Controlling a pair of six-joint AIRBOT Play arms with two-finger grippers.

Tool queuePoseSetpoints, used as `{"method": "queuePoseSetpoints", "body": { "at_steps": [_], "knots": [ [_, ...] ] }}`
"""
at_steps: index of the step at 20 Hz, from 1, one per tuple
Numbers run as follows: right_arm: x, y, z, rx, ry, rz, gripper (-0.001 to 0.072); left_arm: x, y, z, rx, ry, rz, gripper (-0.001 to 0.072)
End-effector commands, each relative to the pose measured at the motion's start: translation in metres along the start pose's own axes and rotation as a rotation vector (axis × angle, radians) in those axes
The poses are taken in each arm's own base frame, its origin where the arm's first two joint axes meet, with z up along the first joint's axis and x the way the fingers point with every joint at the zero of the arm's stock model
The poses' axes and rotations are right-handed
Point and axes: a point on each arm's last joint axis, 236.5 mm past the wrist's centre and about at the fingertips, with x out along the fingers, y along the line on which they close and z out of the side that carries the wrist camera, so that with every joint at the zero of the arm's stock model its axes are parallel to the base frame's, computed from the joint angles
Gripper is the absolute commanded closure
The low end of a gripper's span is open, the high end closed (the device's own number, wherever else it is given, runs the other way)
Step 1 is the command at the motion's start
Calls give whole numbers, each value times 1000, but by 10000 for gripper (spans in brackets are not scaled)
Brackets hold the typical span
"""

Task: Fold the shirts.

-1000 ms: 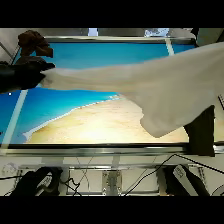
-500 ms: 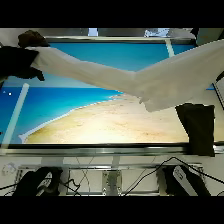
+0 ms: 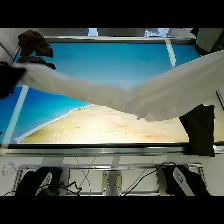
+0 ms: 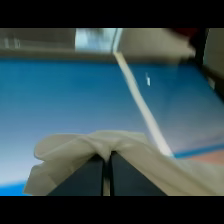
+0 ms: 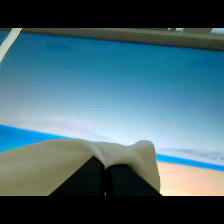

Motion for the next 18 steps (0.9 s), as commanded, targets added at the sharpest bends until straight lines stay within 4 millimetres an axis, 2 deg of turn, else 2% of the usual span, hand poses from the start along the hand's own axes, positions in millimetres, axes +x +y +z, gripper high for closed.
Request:
{"method": "queuePoseSetpoints", "body": {
  "at_steps": [1, 2, 3, 4, 5, 6, 7, 8, 9, 10, 11, 12, 14, 16, 18],
  "knots": [
    [-37, 5, 53, -111, -237, -81, 693, -41, 17, 108, 93, -466, 122, 697],
    [-34, -6, 69, -102, -298, -110, 693, -18, 43, 109, 73, -454, 195, 698],
    [-18, -26, 77, -70, -310, -137, 693, 18, 73, 92, 32, -364, 262, 698],
    [14, -47, 65, 10, -239, -135, 693, 68, 109, 48, -23, -167, 336, 697],
    [60, -65, 22, 102, -44, -100, 693, 110, 135, -20, -84, 105, 382, 697],
    [95, -71, -34, 195, 195, -45, 693, 137, 145, -97, -165, 401, 386, 697],
    [116, -70, -95, 258, 448, 20, 692, 148, 134, -157, -220, 638, 322, 696],
    [123, -70, -138, 299, 614, 52, 692, 153, 108, -198, -208, 813, 176, 696],
    [123, -74, -162, 307, 690, 45, 692, 153, 83, -214, -182, 885, 48, 696],
    [118, -84, -174, 284, 713, -11, 692, 150, 66, -213, -167, 893, -17, 696],
    [113, -94, -171, 264, 677, -72, 692, 151, 61, -199, -143, 832, -23, 696],
    [107, -103, -158, 250, 604, -124, 692, 153, 62, -172, -117, 716, -5, 696],
    [98, -101, -125, 203, 458, -133, 691, 149, 58, -109, -72, 476, 15, 696],
    [81, -92, -104, 151, 373, -145, 691, 129, 45, -50, -31, 290, 13, 695],
    [51, -84, -79, 76, 279, -191, 691, 98, 39, -5, 36, 166, 45, 695]
  ]
}}
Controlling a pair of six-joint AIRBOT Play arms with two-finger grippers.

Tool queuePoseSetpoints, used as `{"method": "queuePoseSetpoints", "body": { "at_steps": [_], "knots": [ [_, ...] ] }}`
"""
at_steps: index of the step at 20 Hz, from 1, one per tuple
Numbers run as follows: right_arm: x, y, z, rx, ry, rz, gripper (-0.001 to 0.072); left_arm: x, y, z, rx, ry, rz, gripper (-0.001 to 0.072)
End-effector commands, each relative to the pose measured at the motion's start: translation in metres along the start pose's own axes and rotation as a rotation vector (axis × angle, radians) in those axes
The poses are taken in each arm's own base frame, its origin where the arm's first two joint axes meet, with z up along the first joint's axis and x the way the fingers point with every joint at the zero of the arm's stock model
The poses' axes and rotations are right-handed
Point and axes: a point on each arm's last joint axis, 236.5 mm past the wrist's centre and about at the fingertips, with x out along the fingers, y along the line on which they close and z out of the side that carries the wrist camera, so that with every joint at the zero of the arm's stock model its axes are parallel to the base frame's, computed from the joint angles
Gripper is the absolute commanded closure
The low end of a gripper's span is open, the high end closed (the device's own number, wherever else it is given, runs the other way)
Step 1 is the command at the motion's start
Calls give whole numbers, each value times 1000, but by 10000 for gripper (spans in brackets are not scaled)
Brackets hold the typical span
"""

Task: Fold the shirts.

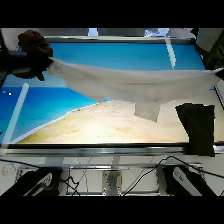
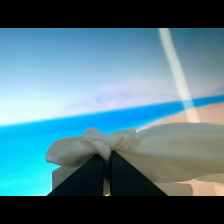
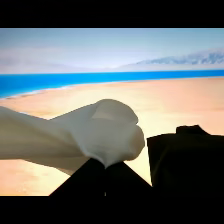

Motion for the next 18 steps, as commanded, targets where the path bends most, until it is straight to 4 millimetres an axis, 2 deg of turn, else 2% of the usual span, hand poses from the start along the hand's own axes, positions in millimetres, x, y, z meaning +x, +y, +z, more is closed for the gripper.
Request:
{"method": "queuePoseSetpoints", "body": {
  "at_steps": [1, 3, 6, 9, 11, 12, 13, 15, 17, 18],
  "knots": [
    [-60, 6, 16, -87, -170, -99, 692, -73, -13, 57, 97, -245, 53, 695],
    [-115, 14, 20, -129, -288, -181, 692, -121, -9, 72, 127, -340, 139, 695],
    [-203, 32, 18, -191, -474, -296, 692, -177, 1, 71, 134, -414, 254, 695],
    [-279, 51, 12, -247, -655, -337, 693, -211, -2, 61, 144, -444, 287, 696],
    [-310, 64, 13, -272, -751, -277, 693, -222, -6, 60, 122, -469, 279, 696],
    [-313, 68, 15, -285, -767, -238, 693, -222, -6, 59, 105, -470, 274, 696],
    [-308, 69, 18, -279, -760, -199, 693, -219, -7, 58, 92, -461, 264, 696],
    [-274, 72, 29, -295, -675, -130, 693, -208, -8, 52, 81, -418, 243, 696],
    [-215, 72, 43, -310, -533, -90, 692, -184, -1, 34, 58, -300, 244, 696],
    [-175, 71, 47, -315, -429, -78, 693, -165, 6, 19, 40, -200, 249, 696]
  ]
}}
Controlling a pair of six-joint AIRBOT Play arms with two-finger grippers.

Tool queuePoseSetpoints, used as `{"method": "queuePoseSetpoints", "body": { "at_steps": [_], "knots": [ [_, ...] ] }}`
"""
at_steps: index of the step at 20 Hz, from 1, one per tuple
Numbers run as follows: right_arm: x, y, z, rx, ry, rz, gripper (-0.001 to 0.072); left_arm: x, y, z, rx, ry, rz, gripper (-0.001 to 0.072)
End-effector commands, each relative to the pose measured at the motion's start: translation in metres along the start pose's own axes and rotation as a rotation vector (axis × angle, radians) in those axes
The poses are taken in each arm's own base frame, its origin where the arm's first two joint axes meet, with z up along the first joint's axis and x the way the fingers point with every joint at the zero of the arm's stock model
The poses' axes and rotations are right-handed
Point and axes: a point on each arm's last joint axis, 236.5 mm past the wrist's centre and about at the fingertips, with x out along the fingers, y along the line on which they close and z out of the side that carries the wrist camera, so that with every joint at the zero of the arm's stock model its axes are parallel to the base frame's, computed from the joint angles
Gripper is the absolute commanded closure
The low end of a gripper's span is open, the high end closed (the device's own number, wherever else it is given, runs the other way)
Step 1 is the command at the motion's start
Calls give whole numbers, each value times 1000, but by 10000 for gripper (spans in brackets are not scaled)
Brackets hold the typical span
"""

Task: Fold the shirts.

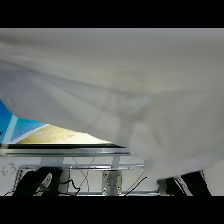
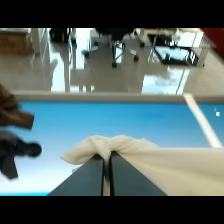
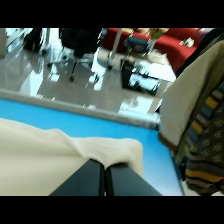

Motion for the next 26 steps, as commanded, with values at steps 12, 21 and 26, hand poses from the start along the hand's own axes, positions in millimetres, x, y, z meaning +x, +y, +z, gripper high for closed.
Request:
{"method": "queuePoseSetpoints", "body": {
  "at_steps": [12, 21, 26],
  "knots": [
    [391, 112, -290, 12, 708, 321, 692, 320, 39, -296, -14, 724, 64, 695],
    [424, -60, -299, 133, 620, -206, 321, 389, 109, -191, -145, 321, 215, 17],
    [332, -71, -388, 406, 951, -18, 325, 293, 161, -270, -13, 810, 296, 17]
  ]
}}
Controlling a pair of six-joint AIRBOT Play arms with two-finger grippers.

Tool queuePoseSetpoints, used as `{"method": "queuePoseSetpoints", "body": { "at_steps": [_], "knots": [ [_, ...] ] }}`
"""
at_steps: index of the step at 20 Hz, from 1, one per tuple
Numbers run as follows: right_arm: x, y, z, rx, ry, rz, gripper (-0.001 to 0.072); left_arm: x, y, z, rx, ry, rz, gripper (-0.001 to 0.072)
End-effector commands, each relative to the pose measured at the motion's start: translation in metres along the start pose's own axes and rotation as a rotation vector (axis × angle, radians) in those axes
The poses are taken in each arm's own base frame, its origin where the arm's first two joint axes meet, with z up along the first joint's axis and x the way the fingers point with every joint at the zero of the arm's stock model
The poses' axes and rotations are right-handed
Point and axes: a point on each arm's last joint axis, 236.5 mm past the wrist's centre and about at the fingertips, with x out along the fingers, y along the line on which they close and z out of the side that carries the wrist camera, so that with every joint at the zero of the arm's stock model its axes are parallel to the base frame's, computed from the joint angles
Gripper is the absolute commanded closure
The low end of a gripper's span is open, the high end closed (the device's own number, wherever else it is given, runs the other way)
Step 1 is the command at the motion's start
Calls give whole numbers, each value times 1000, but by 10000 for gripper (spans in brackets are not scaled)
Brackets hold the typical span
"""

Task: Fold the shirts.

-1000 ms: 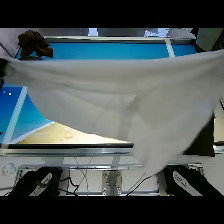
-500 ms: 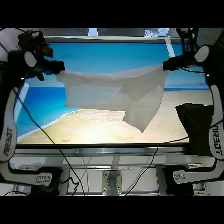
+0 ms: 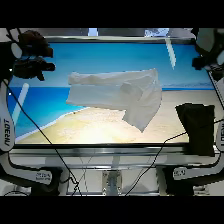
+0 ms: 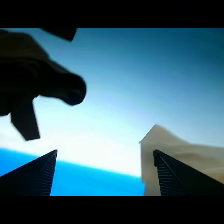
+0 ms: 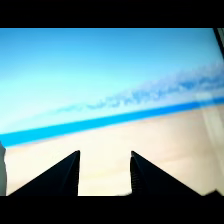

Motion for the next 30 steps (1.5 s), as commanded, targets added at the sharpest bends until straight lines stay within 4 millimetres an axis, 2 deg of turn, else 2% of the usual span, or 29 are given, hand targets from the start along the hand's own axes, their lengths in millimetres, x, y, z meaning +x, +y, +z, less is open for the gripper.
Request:
{"method": "queuePoseSetpoints", "body": {
  "at_steps": [1, 3, 5, 6, 7, 8, 11, 14, 17, 19, 20, 21, 24, 25, 26, 27, 28, 30],
  "knots": [
    [-3, -6, -86, 124, 244, 190, 325, -13, 33, -79, 79, 304, 37, 17],
    [7, 9, -140, 205, 357, 283, 324, -3, 14, -116, 28, 357, -47, 17],
    [17, 42, -191, 243, 447, 411, 323, 6, -1, -170, -21, 459, -102, 17],
    [23, 61, -209, 288, 466, 472, 323, 9, -3, -191, -33, 506, -111, 17],
    [28, 77, -218, 337, 460, 525, 323, 10, -5, -203, -41, 533, -117, 17],
    [31, 96, -221, 402, 438, 591, 322, 10, -6, -207, -46, 542, -122, 17],
    [36, 128, -217, 540, 361, 709, 321, 10, -21, -198, -94, 513, -175, 17],
    [44, 151, -239, 520, 388, 694, 322, 7, -45, -190, -140, 492, -273, 17],
    [50, 180, -246, 489, 389, 687, 321, 3, -65, -182, -166, 471, -362, 17],
    [56, 201, -244, 489, 382, 695, 319, 5, -66, -178, -171, 452, -363, 17],
    [60, 209, -243, 496, 377, 693, 283, 5, -66, -178, -171, 450, -363, 17],
    [64, 214, -244, 508, 378, 690, 261, 5, -66, -179, -171, 454, -364, 17],
    [69, 221, -245, 559, 390, 698, 272, 3, -67, -181, -168, 466, -367, 17],
    [69, 221, -241, 581, 381, 702, 393, 3, -67, -181, -166, 465, -367, 17],
    [68, 223, -236, 608, 375, 715, 584, 3, -67, -181, -165, 465, -367, 17],
    [67, 224, -233, 624, 370, 725, 688, 3, -67, -182, -165, 467, -367, 17],
    [64, 226, -229, 635, 366, 737, 685, 2, -67, -184, -163, 479, -369, 17],
    [57, 228, -222, 619, 356, 763, 685, -5, -62, -204, -134, 564, -351, 17]
  ]
}}
